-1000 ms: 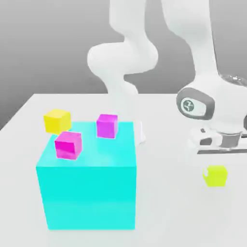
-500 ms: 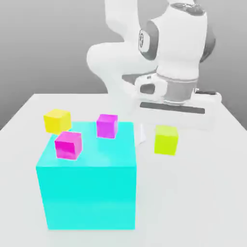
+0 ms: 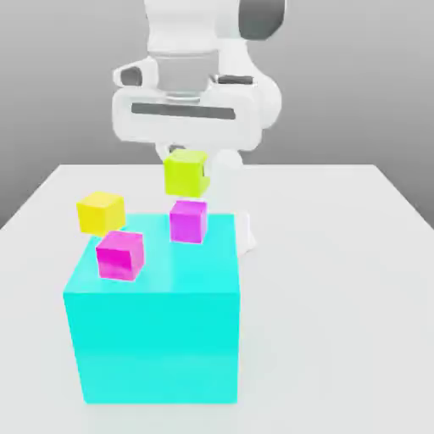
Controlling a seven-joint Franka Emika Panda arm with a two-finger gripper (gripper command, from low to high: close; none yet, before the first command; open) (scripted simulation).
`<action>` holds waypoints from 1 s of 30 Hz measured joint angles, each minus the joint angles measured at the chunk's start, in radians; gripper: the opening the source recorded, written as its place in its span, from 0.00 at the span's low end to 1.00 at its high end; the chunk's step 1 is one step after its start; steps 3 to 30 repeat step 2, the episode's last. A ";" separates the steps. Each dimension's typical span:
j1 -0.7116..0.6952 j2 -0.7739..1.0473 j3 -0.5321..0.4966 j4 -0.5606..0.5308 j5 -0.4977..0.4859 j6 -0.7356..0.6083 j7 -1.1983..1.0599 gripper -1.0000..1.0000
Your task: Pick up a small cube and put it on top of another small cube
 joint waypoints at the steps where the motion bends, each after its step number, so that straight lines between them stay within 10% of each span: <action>1: 0.000 0.000 0.000 0.000 0.000 0.000 0.000 1.00; 30: 0.000 0.000 0.000 0.000 0.000 0.000 0.000 1.00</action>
